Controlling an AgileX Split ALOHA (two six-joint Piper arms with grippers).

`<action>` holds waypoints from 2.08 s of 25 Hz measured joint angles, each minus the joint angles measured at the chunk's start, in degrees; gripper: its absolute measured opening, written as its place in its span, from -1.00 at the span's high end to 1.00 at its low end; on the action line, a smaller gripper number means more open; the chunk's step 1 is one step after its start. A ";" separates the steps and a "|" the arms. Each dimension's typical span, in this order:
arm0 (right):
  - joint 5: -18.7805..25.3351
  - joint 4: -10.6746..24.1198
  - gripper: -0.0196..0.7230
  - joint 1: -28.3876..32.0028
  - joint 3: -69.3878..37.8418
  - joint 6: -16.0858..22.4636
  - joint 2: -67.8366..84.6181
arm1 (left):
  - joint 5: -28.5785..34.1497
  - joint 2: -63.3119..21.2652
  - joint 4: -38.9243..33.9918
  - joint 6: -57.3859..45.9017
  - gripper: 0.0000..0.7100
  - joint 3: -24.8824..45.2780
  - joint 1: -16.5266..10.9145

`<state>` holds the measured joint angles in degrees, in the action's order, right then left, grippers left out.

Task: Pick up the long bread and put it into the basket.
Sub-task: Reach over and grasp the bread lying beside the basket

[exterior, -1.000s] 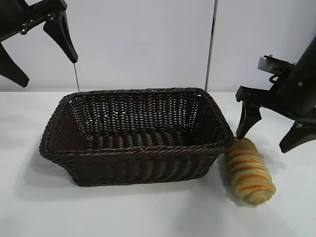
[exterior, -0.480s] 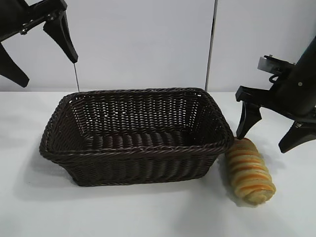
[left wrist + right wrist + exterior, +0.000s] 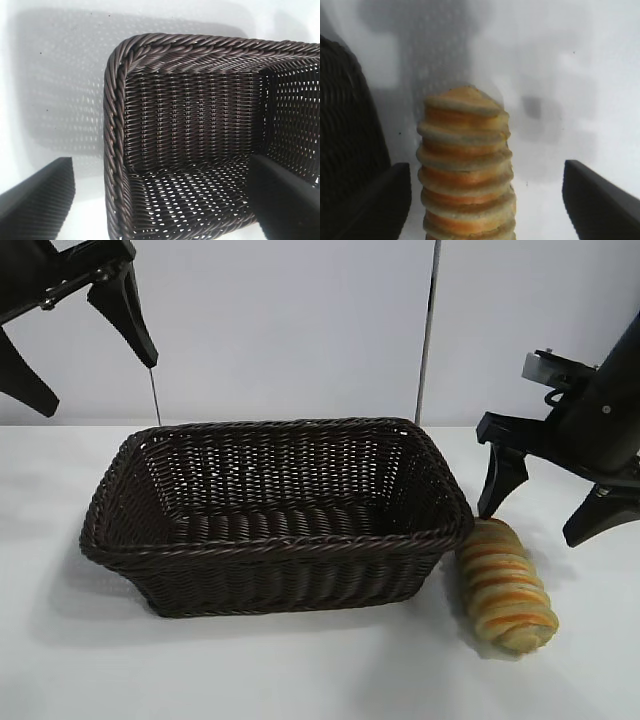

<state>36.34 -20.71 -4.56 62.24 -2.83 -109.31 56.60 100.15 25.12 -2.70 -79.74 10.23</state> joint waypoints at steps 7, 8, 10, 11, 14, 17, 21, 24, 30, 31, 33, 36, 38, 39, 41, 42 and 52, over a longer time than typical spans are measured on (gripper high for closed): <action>-0.07 -1.42 0.14 0.00 0.00 0.00 -0.17 | 0.07 0.00 0.00 0.00 -0.89 0.00 0.00; -0.07 -1.42 0.22 0.00 0.00 0.00 -0.17 | 0.07 0.00 0.00 0.00 -0.89 0.00 0.00; -0.07 -1.42 0.30 0.00 0.00 0.00 -0.17 | 0.07 0.00 0.00 0.05 -0.89 0.00 0.00; -0.07 -1.36 0.36 0.00 0.00 0.00 -0.17 | 0.07 0.00 0.00 0.05 -0.89 0.00 0.00; -0.07 -0.97 0.64 0.00 0.00 0.00 -0.17 | 0.07 0.00 0.00 0.05 -0.89 0.00 0.00; -0.07 -0.92 0.81 0.00 0.00 0.00 -0.17 | 0.07 0.00 0.00 0.05 -0.89 0.00 0.00; -0.07 -0.92 0.84 0.00 0.00 0.00 -0.17 | 0.07 0.00 0.00 0.05 -0.89 0.00 0.00; -0.07 -0.92 0.84 0.00 0.00 0.00 -0.17 | 0.07 0.00 0.00 0.05 -0.89 0.00 0.00; 0.12 -1.20 0.84 0.00 0.00 0.00 -0.17 | 0.20 0.00 0.00 0.05 -0.89 0.00 0.00; 0.32 -1.28 0.82 0.00 0.00 0.00 -0.17 | 0.25 0.00 0.00 0.05 -0.89 0.00 0.00; 0.50 -1.40 0.70 0.00 0.00 0.00 -0.17 | 0.25 0.00 0.00 0.05 -0.89 0.00 0.00; 0.80 -1.40 0.22 0.00 0.00 0.00 -0.17 | 0.25 0.00 0.00 0.05 -0.89 0.00 0.00; 1.16 -1.20 -0.11 0.00 0.00 -0.43 -0.29 | 0.25 0.00 0.00 0.05 -0.89 0.00 0.00; 1.22 -1.20 -0.19 0.00 0.00 -0.49 -0.29 | 0.25 0.00 0.00 0.05 -0.89 0.00 0.00; 1.17 -1.06 -0.28 0.00 0.00 -0.88 -0.29 | 0.25 0.00 0.00 0.05 -0.89 0.00 0.00; 1.03 -1.06 -0.29 0.00 0.00 -1.00 -0.29 | 0.25 0.00 0.00 0.05 -0.89 0.00 0.00; -0.31 -1.53 -0.31 0.00 0.00 -1.29 -0.29 | 0.25 0.00 0.00 0.05 -0.89 0.00 0.00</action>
<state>36.03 -22.25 -4.56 62.24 -4.11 -109.60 56.84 100.15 25.12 -2.65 -79.74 10.23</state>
